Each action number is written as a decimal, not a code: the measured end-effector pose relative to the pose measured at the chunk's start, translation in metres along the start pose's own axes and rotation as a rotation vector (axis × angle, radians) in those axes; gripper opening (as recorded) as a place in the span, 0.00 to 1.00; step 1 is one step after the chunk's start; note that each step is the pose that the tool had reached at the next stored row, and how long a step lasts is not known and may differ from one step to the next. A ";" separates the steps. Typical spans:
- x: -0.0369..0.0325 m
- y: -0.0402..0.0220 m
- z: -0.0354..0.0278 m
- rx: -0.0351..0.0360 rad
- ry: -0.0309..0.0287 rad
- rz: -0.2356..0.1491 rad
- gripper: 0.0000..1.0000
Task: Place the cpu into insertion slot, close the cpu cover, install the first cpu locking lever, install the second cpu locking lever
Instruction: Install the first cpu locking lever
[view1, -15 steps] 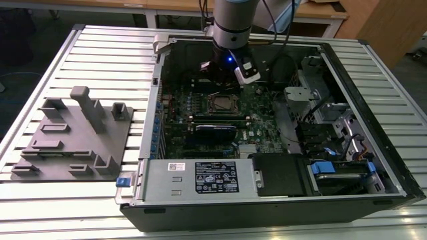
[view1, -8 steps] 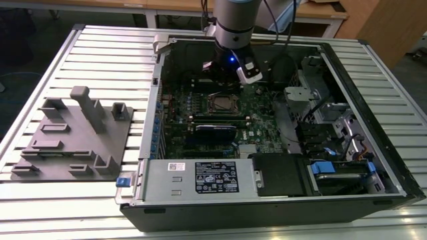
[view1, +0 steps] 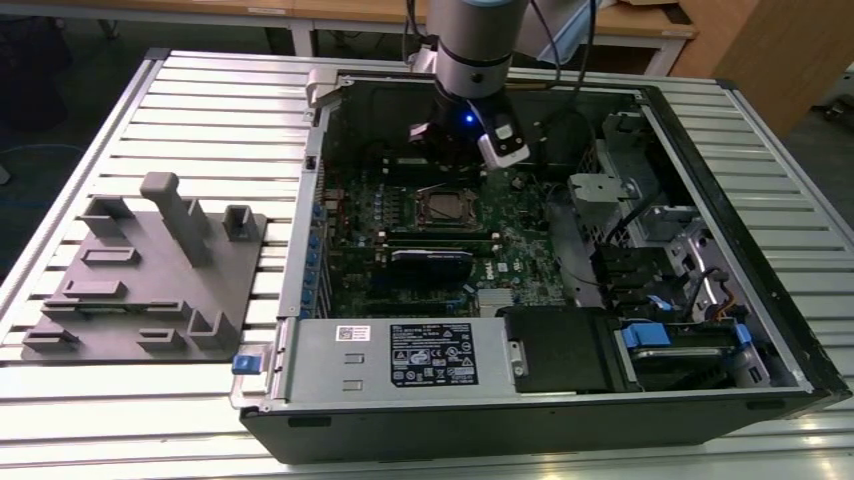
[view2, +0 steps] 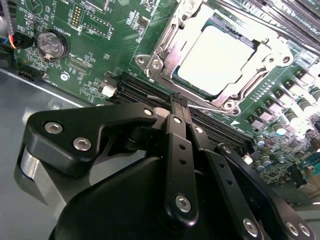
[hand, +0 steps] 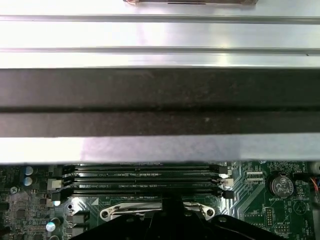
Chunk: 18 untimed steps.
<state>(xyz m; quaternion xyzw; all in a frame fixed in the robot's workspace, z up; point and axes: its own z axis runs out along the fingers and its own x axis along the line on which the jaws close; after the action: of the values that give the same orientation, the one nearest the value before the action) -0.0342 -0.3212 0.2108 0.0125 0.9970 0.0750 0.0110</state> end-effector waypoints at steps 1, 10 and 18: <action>-0.0005 0.0002 0.0002 0.0000 0.0000 0.000 0.11; -0.0019 0.0001 0.0022 0.0001 0.0000 0.000 0.11; -0.0019 -0.0001 0.0032 0.0000 0.0000 0.000 0.11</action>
<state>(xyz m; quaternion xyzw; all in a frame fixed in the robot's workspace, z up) -0.0322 -0.3208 0.2076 0.0125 0.9970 0.0750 0.0110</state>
